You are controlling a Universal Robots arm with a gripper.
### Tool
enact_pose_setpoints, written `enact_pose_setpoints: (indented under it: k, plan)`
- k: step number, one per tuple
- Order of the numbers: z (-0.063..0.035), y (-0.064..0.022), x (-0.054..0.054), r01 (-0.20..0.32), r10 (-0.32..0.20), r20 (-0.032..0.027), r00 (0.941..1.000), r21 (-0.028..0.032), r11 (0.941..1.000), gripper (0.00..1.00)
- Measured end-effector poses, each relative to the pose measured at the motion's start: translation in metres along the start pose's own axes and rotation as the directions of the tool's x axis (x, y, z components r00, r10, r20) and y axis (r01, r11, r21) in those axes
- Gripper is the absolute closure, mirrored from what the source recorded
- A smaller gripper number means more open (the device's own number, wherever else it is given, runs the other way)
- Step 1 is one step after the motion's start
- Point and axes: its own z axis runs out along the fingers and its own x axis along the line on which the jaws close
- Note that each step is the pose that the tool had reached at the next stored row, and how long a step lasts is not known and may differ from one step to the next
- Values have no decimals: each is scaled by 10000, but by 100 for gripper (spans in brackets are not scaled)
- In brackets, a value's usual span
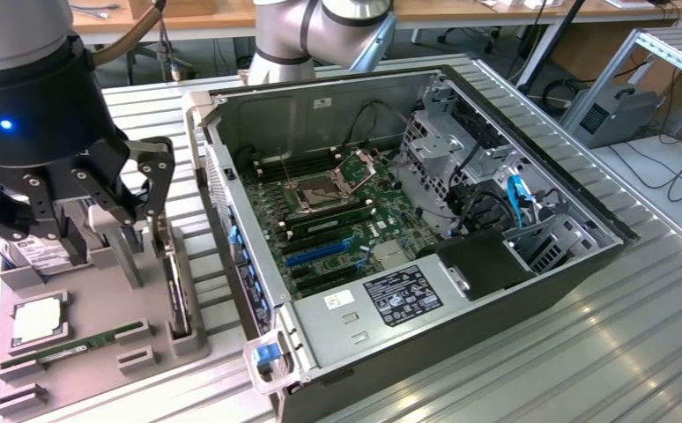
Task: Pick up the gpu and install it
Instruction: 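Pick up the gpu and move the gpu toward the slot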
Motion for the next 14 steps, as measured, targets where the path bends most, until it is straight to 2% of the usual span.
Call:
enact_pose_setpoints:
  k: [14]
  plan:
    - [8, 6, -72, 0, 0, 0, 10000, 0, 10000, 52]
